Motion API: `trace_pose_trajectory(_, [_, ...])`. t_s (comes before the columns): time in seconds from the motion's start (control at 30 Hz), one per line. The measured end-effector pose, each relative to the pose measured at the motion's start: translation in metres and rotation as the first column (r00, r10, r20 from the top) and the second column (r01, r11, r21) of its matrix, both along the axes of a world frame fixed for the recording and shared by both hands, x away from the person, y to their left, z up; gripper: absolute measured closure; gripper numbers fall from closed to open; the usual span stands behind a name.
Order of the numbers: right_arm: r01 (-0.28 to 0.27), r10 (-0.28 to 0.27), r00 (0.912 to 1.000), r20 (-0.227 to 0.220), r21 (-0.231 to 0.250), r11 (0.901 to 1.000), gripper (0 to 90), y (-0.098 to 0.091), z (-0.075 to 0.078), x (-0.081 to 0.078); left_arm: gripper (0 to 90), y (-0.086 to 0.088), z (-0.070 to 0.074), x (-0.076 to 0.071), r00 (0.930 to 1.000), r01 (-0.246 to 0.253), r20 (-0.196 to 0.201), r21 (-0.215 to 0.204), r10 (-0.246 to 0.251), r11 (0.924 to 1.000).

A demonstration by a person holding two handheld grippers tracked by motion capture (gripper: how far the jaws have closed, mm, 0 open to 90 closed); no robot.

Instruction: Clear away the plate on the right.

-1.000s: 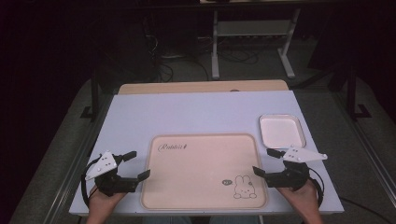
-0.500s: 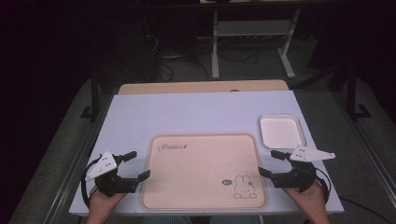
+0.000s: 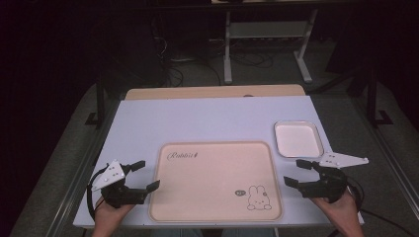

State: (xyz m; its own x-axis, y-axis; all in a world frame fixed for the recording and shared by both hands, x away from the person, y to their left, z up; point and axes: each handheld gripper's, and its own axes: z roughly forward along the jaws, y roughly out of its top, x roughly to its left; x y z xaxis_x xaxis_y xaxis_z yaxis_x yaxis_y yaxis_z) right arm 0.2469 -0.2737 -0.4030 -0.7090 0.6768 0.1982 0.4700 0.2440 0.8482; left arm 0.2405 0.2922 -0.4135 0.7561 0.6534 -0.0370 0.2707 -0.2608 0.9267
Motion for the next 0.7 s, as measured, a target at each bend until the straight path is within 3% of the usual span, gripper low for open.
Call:
trace_pose_trajectory(0.57, [0.041,-0.037,0.9946,-0.097,0.033,0.9986,18.7,-0.036,0.004,0.009,14.2,0.001,0.000,0.001,1.0000,0.000,0.000,0.001,0.000,1.0000])
trace_pose_trajectory(0.7, [0.058,-0.056,0.9914,-0.119,0.017,0.9982,18.8,-0.047,0.009,0.016,14.2,0.003,0.000,0.001,1.0000,-0.001,-0.003,-0.004,0.001,1.0000])
